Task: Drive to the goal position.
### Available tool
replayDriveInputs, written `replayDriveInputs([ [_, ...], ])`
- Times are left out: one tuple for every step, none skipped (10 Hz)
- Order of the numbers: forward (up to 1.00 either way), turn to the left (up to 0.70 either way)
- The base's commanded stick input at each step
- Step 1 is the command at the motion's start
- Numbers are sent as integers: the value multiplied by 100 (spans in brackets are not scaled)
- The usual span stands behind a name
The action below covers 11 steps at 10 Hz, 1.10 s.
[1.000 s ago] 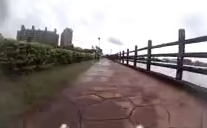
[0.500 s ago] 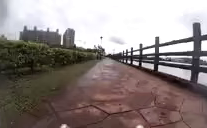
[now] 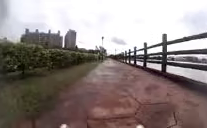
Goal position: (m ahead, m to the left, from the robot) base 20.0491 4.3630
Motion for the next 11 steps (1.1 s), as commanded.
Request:
replayDriveInputs([
  [85,1],
  [85,1],
  [85,1],
  [85,1],
  [85,-11],
  [85,-29],
  [85,-32],
  [85,-32],
  [85,-17],
  [85,1],
  [85,1],
])
